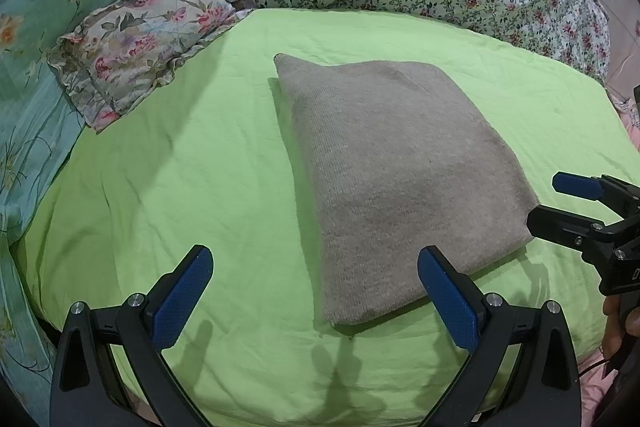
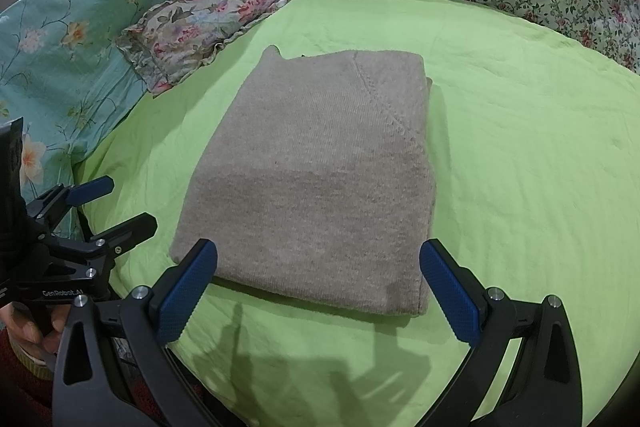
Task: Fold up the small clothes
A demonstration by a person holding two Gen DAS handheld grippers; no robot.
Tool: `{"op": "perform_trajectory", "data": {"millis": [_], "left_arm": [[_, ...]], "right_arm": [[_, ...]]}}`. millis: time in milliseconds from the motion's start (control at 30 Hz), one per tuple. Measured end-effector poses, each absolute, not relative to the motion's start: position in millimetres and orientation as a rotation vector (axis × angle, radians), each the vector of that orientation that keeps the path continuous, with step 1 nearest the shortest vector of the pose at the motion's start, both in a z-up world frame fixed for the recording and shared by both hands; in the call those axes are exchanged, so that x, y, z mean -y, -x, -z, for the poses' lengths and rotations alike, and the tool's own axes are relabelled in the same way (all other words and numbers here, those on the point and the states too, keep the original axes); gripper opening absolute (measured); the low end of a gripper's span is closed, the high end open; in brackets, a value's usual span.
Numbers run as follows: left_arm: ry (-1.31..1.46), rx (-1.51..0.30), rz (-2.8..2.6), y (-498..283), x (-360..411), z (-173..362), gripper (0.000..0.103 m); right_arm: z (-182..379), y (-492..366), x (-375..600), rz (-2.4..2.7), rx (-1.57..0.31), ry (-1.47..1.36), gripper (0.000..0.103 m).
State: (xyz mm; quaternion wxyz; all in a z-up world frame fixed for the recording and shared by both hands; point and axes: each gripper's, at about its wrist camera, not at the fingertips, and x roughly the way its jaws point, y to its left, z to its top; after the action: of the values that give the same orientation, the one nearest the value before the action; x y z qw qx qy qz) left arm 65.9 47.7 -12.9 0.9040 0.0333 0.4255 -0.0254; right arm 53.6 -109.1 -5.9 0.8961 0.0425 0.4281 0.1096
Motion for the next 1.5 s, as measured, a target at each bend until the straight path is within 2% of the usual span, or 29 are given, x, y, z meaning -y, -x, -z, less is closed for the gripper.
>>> {"op": "perform_trajectory", "data": {"millis": [1500], "left_arm": [[-0.045,-0.882,0.039,-99.7,-47.0,7.3,0.102]], "right_arm": [[-3.1,-86.9,129.4,-0.225,-0.89,-0.077,0.101]]}}
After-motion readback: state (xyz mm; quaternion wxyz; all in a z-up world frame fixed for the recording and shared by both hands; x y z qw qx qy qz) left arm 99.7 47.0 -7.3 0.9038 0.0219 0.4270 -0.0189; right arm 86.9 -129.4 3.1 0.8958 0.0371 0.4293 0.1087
